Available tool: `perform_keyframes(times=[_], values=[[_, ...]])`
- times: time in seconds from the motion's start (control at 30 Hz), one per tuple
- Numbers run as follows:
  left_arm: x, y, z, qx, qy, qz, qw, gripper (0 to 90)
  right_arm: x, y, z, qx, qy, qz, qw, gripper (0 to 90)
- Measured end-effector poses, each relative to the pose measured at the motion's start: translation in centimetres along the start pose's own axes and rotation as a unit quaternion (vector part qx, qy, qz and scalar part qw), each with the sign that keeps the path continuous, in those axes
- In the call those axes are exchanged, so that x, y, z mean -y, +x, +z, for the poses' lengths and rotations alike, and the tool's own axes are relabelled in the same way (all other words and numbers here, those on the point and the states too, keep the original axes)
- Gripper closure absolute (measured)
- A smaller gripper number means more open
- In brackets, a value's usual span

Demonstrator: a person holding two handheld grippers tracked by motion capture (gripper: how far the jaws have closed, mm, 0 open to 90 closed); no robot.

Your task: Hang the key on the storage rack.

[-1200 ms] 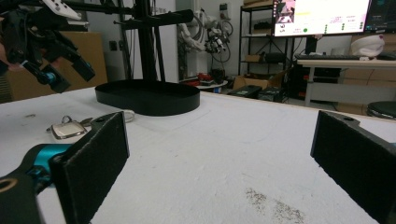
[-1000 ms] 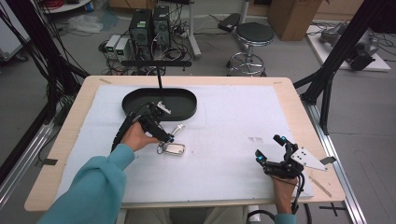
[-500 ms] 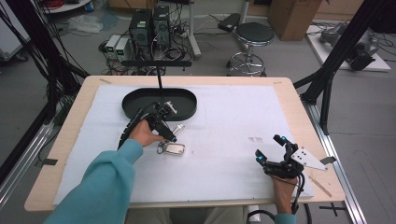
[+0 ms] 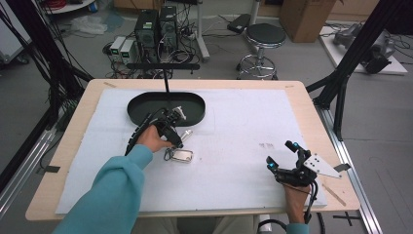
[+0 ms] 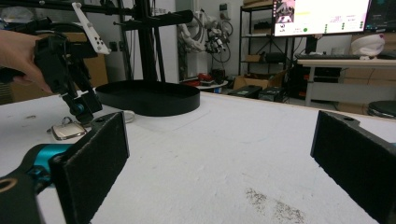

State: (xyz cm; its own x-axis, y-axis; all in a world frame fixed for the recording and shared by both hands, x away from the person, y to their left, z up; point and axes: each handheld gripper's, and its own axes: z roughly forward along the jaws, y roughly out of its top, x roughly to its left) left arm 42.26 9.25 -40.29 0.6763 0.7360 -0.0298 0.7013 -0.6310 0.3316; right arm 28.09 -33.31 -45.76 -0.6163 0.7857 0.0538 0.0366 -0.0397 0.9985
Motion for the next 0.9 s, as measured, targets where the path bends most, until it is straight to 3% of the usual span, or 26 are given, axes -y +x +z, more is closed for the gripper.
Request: perform_keyframes(times=[0.6, 0.9], values=[[-0.52, -0.82, 0.39, 0.006, 0.025, -0.017, 0.9995, 60.5, 0.0, -0.02, 0.01, 0.001, 0.0, 0.0, 1.0, 3.6], [-0.71, -0.88, 0.64, 0.0, 0.038, -0.015, 0.9992, 66.2, 0.0, -0.01, 0.02, 0.002, -0.001, 0.002, 1.0, 3.6]])
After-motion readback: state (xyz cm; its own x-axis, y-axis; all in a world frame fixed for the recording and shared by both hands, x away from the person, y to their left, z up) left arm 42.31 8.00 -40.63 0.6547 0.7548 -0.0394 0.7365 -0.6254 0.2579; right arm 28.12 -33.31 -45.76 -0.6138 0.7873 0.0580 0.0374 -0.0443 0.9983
